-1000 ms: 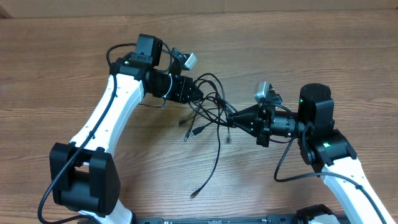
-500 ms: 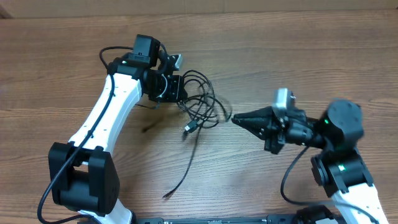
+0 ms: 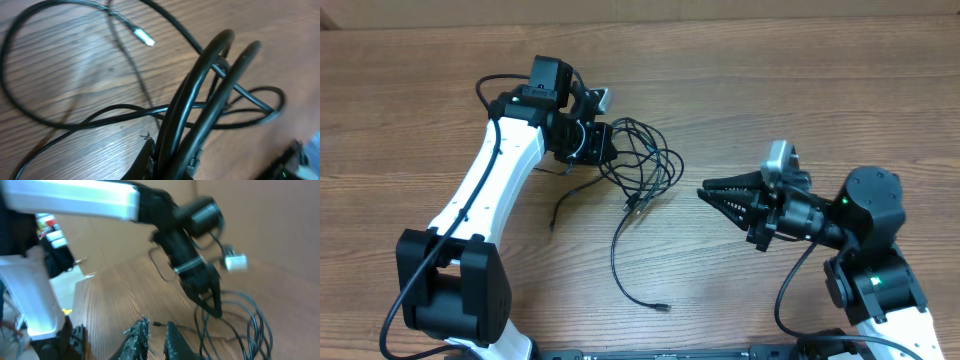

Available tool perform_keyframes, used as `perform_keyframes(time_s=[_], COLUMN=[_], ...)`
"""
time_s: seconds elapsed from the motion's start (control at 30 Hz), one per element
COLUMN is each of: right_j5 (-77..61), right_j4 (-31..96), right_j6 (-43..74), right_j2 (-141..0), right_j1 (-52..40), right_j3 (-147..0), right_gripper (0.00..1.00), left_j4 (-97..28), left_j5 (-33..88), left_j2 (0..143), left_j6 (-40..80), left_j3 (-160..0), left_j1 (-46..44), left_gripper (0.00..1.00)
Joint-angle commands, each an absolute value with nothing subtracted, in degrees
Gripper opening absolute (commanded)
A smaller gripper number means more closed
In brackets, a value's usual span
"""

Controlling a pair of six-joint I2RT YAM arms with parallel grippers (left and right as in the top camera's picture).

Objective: Untangle cables

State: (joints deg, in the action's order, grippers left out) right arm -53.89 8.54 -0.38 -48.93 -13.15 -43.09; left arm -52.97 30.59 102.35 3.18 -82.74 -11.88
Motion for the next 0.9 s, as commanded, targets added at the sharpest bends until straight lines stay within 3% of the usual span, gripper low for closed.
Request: perform_keyframes(time_s=[0.0,0.1,0.13,0.17,0.2,0.53,0.63,0.73,0.87], right_j5=[-47.99,-48.03,-48.03,-48.03,-48.03,-49.08,-48.86,-44.75,-34.89], right_j4=[11.35,13.26,13.23,13.23,13.28,13.67,13.61,13.65,13.67], right_j6=[-0.21,4.03,6.98,9.39,10.70,13.28,9.13,3.95,3.31], right_j2=[-50.74,-53.67,-54.63,-55.61,-56.47,-66.28,-67.59,-68.18,-68.18], right_j1=[-13.06,-13.08,-13.06,-13.06,-13.06,-13.10,-13.10,-13.10,-13.10], right_j3=[-44.18,-44.18,-44.18,-44.18,-44.18,-44.18,-44.18,-44.18,-44.16], right_gripper=[0.16,0.27,0.44,0.75,1.00,1.00,0.99,0.79,0.74], left_j4=[-53.12,-52.99,-52.86,-52.69,-52.51,-53.82,-55.20,-56.27,-56.75], left_j5=[39.53,41.87,41.91,42.00,42.11,49.21,49.30,49.69,52.86], left_j2=[102.85,102.85,102.85,102.85,102.85,102.85,102.85,102.85,102.85], left_j6=[-3.60,-4.84,-4.82,-4.82,-4.80,-14.24,-15.40,-16.40,-17.04], left_j3=[-82.65,-82.65,-82.65,-82.65,-82.65,-82.65,-82.65,-82.65,-82.65], left_j1=[-11.66,-11.68,-11.66,-11.68,-11.68,-12.01,-12.03,-12.03,-12.05], left_gripper=[0.04,0.05,0.04,0.04,0.04,0.04,0.04,0.04,0.04])
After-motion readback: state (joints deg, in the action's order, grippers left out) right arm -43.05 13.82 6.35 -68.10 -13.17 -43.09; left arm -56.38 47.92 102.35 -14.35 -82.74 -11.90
